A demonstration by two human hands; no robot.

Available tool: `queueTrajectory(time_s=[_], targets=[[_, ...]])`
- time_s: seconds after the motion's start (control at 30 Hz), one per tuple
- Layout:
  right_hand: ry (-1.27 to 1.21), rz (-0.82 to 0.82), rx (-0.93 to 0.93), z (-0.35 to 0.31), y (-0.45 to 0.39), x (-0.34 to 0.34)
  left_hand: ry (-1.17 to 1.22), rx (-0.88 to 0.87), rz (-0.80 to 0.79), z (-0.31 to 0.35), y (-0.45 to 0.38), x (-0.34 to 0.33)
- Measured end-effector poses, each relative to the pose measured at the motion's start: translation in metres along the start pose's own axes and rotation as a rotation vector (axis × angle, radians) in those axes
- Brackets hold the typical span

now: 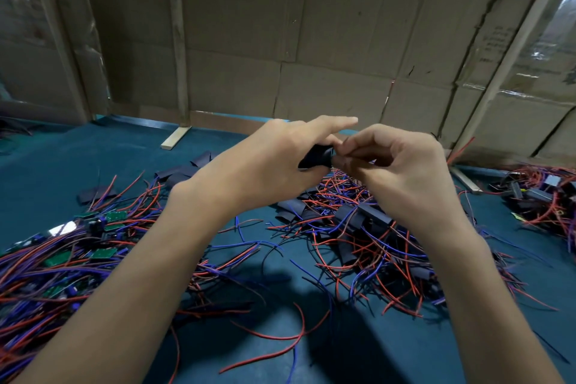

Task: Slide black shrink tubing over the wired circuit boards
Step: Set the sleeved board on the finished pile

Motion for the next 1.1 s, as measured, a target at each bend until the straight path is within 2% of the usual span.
queueTrajectory(time_s=[0.1,0.23,0.33,0.4,0.47,0.5,0.6,0.63,0.67,0.77,0.87,0.93,1.03,1.1], targets=[[-0.011,-0.026,-0.011,0.004,-0.001,0.002,0.003,-0.016,0.034,-0.003,-0.001,-0.001],[-0.013,0.031,0.008,0.004,-0.001,0.002,-0.006,-0.059,0.071,-0.006,-0.003,-0.003],[-0.043,0.113,-0.034,0.008,-0.002,0.006,0.135,-0.041,0.108,-0.015,-0.003,-0.002],[-0.025,0.17,-0.084,0.016,-0.003,0.014,0.243,0.045,0.226,-0.036,0.0,0.005],[0.028,0.22,-0.127,0.027,-0.004,0.027,0.176,0.244,0.3,-0.074,0.01,0.011],[0.056,0.232,-0.155,0.034,-0.004,0.034,0.077,0.397,0.262,-0.099,0.019,0.011],[0.237,0.153,-0.276,0.057,-0.004,0.049,-0.315,1.007,-0.104,-0.167,0.064,0.002],[0.325,0.089,-0.329,0.065,-0.003,0.051,-0.387,1.152,-0.212,-0.177,0.078,0.0],[0.399,0.021,-0.38,0.073,-0.001,0.052,-0.407,1.226,-0.254,-0.183,0.085,-0.001],[0.483,-0.082,-0.49,0.084,0.004,0.051,-0.352,1.18,-0.166,-0.187,0.081,0.006],[0.461,-0.06,-0.513,0.082,0.003,0.05,-0.289,1.174,-0.133,-0.182,0.078,0.008],[0.43,-0.037,-0.481,0.075,0.001,0.049,-0.257,1.178,-0.1,-0.173,0.077,0.012],[0.333,-0.019,-0.408,0.062,0.0,0.043,-0.231,1.085,0.026,-0.151,0.062,0.031],[0.24,-0.021,-0.323,0.047,-0.003,0.035,-0.047,0.974,0.148,-0.129,0.049,0.044]])
Point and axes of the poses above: each hand's wrist, its own y-axis away from the middle knuckle, its own x-axis out of the back of the hand, z = x × y, the point moved 4 cm from there along -y, towards the middle knuckle, and after that the axes turned 15 degrees about y, right-handed, at the moved point
